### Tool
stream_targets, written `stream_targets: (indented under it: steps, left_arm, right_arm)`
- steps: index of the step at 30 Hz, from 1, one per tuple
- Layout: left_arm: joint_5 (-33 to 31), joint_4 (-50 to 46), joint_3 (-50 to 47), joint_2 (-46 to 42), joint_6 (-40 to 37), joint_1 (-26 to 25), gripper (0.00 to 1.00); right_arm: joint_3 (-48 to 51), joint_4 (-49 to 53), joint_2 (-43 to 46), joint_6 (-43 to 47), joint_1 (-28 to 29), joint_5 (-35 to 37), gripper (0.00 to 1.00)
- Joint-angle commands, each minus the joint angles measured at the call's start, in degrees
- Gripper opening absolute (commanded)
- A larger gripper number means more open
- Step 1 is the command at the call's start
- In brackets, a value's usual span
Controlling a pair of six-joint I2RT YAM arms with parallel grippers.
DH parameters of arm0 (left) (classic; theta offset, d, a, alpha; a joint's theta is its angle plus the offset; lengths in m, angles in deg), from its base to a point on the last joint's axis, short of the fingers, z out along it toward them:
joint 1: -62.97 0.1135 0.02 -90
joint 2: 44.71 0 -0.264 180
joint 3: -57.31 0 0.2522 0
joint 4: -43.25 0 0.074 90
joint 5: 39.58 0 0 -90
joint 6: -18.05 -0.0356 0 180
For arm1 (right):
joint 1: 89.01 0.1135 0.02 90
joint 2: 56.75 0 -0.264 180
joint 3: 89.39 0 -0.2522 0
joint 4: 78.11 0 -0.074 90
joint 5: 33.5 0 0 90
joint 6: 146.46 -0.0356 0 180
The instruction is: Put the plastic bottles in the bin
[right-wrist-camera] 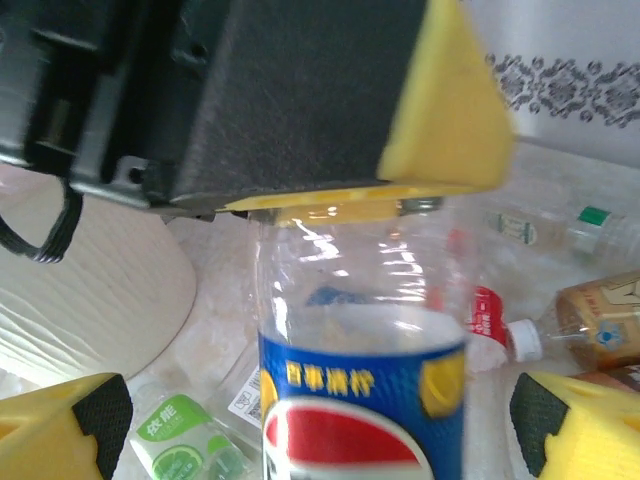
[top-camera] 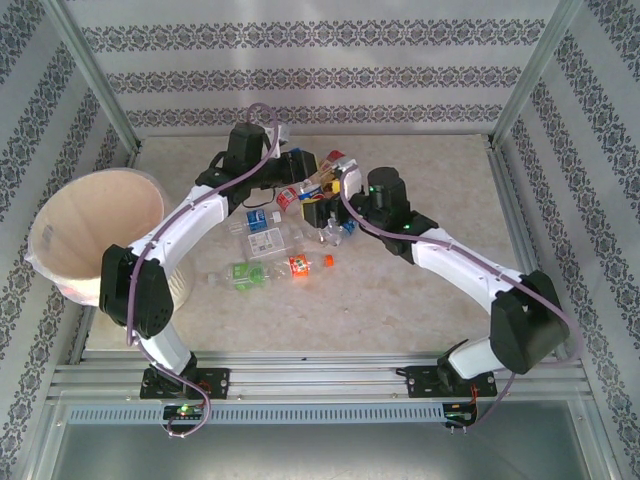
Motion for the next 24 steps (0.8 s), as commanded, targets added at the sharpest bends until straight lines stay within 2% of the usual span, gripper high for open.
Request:
stream_targets:
  steps: [1,5,9,12,17,21,24]
  left_arm:
    - [-8.10,-7.55,5.26,-2.91,-3.83,2.02,0.46]
    - [-14.19,-14.52,8.24,-7.43,-8.21,3.45,0.46]
    - [-19.79,-20.10,10.86,-12.65,-11.86,4.43,0.47]
    - [-26.89,-25.42,14.17,-16.45,-15.70,4.85,0.48]
    - [-42.68,-31.44,19.78,-23.16,-23.41,4.97,0.48]
    - [-51.38,-35.11,24.26,-25.34,-28.34,5.08,0.48]
    - [-60.37,-36.66,27.26,-25.98,-32.02,5.28,0.48]
  right_arm:
    - [2.28,-0.76,7.33,1.20,-1.48,1.91,0.98]
    - [5.31,-0.08,13.33,0.61,-3.55,11.26,0.98]
    - [8.38,-0.13,16.44,-1.24,-5.52,16.44,0.98]
    - [9.67,-0.09,17.10,-2.67,-6.32,18.60,0.98]
    - [9.69,0.01,15.42,-4.85,-7.05,20.61,0.98]
    - [9.03,-0.34,13.40,-6.68,-7.43,21.20,0.98]
    - [8.28,-0.38,11.75,-8.10,-7.60,21.34,0.98]
